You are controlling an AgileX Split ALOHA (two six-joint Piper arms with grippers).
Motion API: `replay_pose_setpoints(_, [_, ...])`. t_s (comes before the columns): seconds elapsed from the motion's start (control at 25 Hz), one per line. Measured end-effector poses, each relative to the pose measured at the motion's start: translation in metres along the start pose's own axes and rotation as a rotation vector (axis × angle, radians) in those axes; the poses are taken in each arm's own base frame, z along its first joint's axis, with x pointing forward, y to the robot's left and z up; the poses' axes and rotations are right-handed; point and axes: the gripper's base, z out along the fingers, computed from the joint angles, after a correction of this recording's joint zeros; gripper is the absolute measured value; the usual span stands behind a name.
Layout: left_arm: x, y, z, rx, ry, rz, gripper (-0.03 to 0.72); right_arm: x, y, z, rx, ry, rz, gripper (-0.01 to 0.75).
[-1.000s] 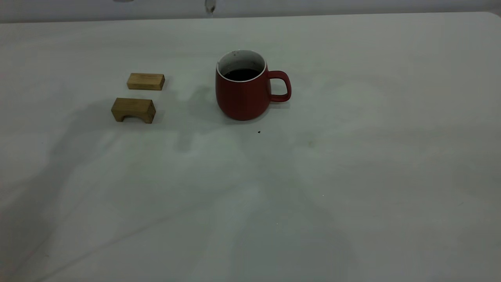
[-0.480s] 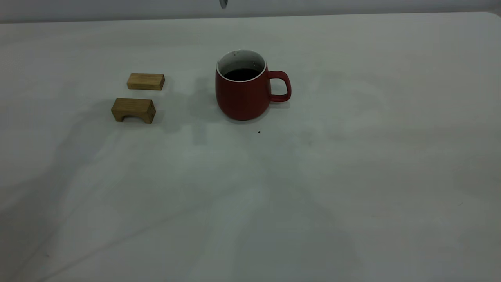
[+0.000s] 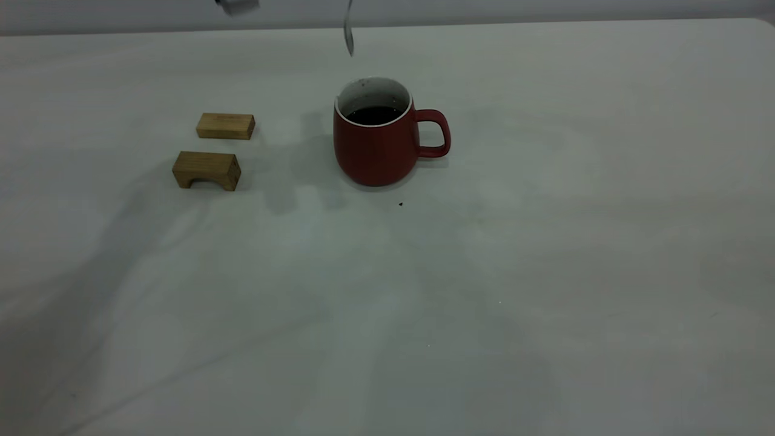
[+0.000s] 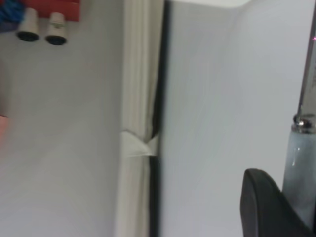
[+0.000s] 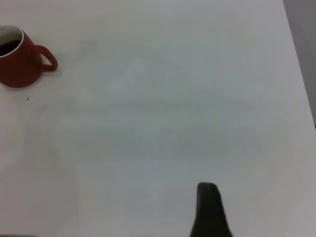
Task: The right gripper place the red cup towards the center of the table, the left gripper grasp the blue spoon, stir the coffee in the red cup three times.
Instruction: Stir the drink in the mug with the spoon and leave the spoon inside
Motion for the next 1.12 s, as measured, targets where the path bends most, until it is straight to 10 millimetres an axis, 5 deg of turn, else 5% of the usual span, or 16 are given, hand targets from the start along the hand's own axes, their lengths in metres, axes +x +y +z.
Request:
replay_pose_setpoints(0.32, [-0.043, -0.012, 0.021, 0.05, 0.01, 0.023, 0.144, 0.0, 0.0, 0.0, 0.0, 0.0, 0.0, 0.578])
replay_pose_setpoints(0.88, [-0.075, -0.01, 0.07, -0.013, -0.008, -0.031, 0.144, 0.0, 0.0, 0.0, 0.0, 0.0, 0.0, 0.578])
replay_pose_setpoints(1.12, [-0.082, -0.009, 0.067, -0.057, -0.045, -0.063, 0.144, 0.0, 0.0, 0.0, 0.0, 0.0, 0.0, 0.578])
